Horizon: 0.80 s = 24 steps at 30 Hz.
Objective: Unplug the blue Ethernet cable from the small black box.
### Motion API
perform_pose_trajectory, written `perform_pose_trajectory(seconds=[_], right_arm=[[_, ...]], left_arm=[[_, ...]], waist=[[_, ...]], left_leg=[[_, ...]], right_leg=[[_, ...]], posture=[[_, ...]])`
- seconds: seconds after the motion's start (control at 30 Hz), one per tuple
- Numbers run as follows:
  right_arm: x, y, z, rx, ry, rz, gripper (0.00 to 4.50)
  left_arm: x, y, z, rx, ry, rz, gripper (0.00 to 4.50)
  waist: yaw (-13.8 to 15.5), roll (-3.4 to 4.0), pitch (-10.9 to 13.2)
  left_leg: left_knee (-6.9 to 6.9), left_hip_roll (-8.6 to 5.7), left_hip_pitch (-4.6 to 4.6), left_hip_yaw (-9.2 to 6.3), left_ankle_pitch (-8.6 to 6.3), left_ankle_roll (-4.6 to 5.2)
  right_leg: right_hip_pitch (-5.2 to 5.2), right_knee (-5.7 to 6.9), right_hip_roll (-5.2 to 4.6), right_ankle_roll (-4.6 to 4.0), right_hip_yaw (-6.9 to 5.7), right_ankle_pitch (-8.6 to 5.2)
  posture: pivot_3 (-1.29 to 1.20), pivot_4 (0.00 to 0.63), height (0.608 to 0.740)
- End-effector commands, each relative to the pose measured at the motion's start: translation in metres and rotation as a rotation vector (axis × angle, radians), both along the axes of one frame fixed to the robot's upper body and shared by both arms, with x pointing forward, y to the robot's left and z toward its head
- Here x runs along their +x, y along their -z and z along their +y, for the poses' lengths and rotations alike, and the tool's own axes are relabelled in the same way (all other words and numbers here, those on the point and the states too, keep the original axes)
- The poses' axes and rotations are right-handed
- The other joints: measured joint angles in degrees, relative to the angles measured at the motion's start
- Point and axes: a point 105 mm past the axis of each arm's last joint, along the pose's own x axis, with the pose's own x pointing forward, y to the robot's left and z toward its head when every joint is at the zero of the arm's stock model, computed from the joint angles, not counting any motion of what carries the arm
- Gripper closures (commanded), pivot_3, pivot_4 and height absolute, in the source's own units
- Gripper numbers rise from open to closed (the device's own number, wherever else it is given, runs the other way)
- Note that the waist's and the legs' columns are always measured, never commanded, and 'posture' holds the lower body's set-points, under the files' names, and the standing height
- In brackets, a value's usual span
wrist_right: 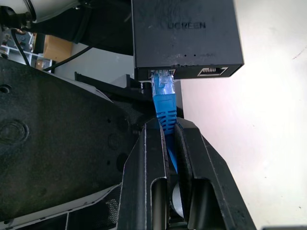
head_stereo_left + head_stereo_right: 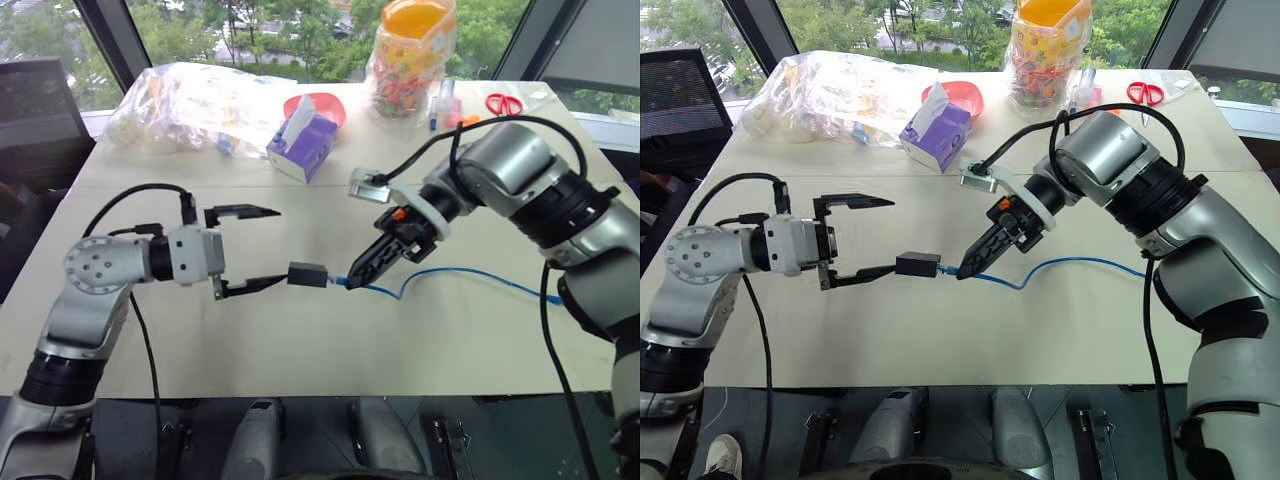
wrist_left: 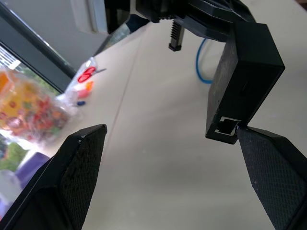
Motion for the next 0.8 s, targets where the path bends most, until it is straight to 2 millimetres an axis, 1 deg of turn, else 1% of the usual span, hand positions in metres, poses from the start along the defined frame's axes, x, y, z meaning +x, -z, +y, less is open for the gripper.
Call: perform_pose_trajectory(seconds=[0.03, 0.23, 0.4, 0.53, 0.8], right_arm=[[-0.005, -0.006, 0.003, 0.023, -0.046, -0.017, 4.47], [-0.005, -0.006, 0.005, 0.018, -0.05, -0.016, 4.47], [-0.002, -0.007, 0.007, 0.023, -0.036, -0.004, 4.47], [-0.003, -0.004, 0.007, 0.013, -0.045, -0.004, 4.47], [-0.01, -0.005, 0.009, 0.018, -0.066, 0.018, 4.47]], left_arm=[[-0.01, -0.008, -0.004, -0.014, 0.037, -0.007, 0.0], [-0.025, -0.002, -0.013, 0.009, 0.092, 0.007, 0.0], [-0.033, 0.006, -0.012, 0.061, 0.127, -0.003, 0.0], [-0.032, 0.005, -0.012, 0.051, 0.123, -0.013, 0.0], [-0.031, 0.002, -0.016, 0.031, 0.131, -0.016, 0.0]], waist=[[-0.05, 0.0, 0.0], [0.0, 0.0, 0.0], [0.01, 0.0, 0.0], [0.01, 0.0, 0.0], [0.0, 0.0, 0.0]], left_leg=[[0.0, 0.0, 0.0, 0.0, 0.0, 0.0], [0.0, 0.0, 0.0, 0.01, 0.0, 0.0], [0.0, 0.0, 0.01, 0.0, 0.0, 0.0], [0.0, 0.0, 0.01, 0.0, 0.0, 0.0], [0.0, 0.0, 0.0, 0.01, 0.0, 0.0]], right_leg=[[0.0, 0.0, 0.0, 0.0, 0.0, 0.0], [0.0, -0.01, -0.01, 0.0, 0.0, 0.0], [0.01, -0.01, -0.01, -0.01, 0.0, 0.0], [0.0, -0.01, -0.01, -0.01, 0.0, 0.0], [0.01, -0.01, -0.01, -0.01, 0.0, 0.0]], posture=[[0.0, 0.15, 0.74], [0.0, 0.15, 0.74], [0.0, 0.15, 0.74], [0.0, 0.15, 0.74], [0.0, 0.15, 0.74]])
